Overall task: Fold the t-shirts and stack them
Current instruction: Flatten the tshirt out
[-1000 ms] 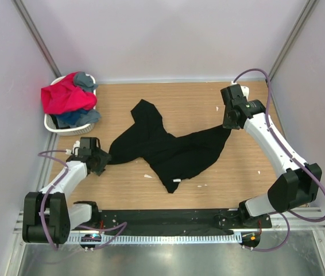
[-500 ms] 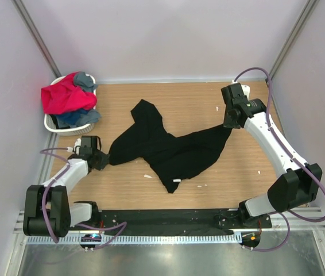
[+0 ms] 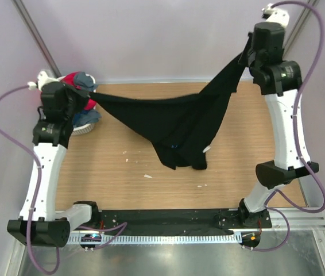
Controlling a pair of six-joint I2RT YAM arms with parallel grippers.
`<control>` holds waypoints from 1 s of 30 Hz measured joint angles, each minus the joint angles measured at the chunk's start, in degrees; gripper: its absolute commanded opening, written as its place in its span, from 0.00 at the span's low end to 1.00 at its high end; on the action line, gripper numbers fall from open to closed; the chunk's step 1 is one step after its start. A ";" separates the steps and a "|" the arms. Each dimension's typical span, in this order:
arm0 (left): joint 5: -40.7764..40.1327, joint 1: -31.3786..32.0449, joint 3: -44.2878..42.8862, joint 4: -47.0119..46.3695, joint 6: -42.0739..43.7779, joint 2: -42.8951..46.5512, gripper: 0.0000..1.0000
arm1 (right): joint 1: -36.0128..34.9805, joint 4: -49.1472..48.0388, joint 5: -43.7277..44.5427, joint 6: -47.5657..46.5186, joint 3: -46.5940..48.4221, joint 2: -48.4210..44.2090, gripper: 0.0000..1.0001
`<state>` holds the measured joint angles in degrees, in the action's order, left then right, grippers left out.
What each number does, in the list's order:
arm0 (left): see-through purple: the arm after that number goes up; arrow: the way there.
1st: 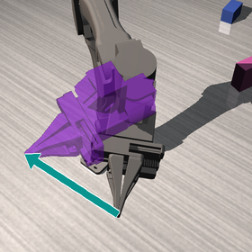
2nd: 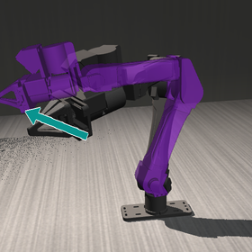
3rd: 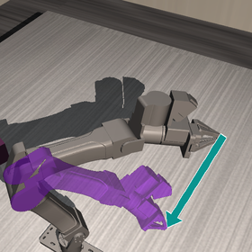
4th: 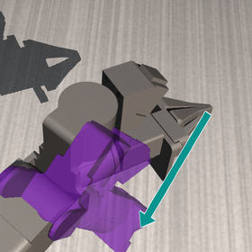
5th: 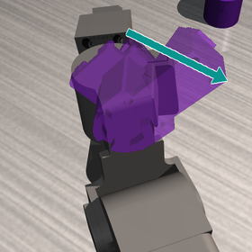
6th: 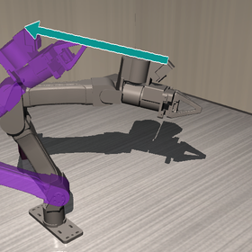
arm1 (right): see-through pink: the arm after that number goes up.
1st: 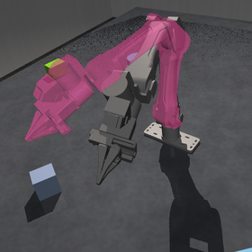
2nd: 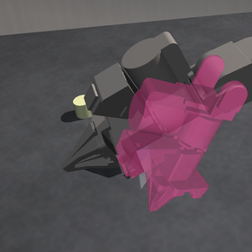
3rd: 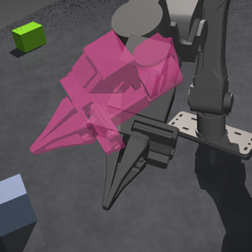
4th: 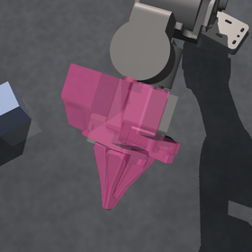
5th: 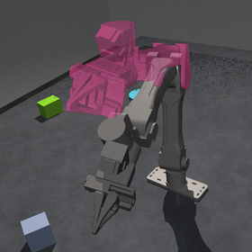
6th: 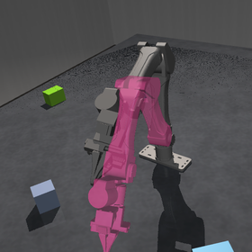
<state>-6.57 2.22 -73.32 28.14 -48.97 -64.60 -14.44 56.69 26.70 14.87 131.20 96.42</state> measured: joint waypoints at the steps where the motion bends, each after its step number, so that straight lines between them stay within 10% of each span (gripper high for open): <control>1: -0.39 0.00 -3.54 0.20 0.85 0.07 0.00 | 0.00 -0.07 0.35 -0.74 4.57 0.74 0.01; 30: -0.52 -0.37 -53.96 24.85 8.59 20.72 0.00 | 3.72 -11.74 -14.32 -8.55 4.81 -41.92 0.01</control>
<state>-7.09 1.85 -127.28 52.99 -40.38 -43.88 -10.72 44.95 12.38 6.33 136.00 54.50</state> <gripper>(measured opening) 0.006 0.044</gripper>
